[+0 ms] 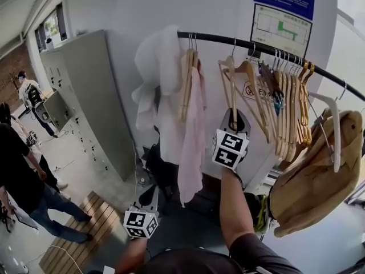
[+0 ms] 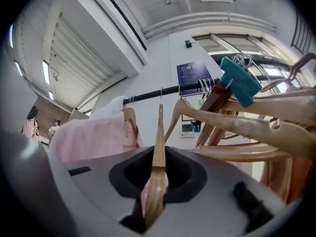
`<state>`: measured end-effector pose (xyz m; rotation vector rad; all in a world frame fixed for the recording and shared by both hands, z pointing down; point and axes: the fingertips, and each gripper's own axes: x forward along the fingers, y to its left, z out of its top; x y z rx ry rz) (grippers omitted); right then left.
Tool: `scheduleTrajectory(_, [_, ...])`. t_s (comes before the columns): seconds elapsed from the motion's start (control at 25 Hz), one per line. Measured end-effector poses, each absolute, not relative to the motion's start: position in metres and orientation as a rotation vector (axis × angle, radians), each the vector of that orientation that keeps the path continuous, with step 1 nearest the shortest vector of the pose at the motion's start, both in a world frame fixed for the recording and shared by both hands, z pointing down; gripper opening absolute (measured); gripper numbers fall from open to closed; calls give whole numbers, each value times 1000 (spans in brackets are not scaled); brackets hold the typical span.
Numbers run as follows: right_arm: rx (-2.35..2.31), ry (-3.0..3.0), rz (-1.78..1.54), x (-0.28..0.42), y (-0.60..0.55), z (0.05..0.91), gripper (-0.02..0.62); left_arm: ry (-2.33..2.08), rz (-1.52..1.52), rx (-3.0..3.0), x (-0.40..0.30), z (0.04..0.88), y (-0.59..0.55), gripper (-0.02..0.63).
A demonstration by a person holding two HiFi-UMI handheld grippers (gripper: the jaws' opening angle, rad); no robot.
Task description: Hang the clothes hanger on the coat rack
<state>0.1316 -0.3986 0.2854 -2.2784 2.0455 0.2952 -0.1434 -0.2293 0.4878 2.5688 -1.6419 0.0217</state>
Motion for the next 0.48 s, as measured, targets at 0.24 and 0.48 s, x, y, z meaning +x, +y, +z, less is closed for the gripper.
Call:
scheduleTrajectory(0.24, [-2239,2041,374,124,-388,283,87,-1613,25,2573,-147,492,-232,9])
scheduleTrajectory(0.48, [-2147,2134,410,108,-343,324,179,-1587,33,2572,-147,499,-238,9])
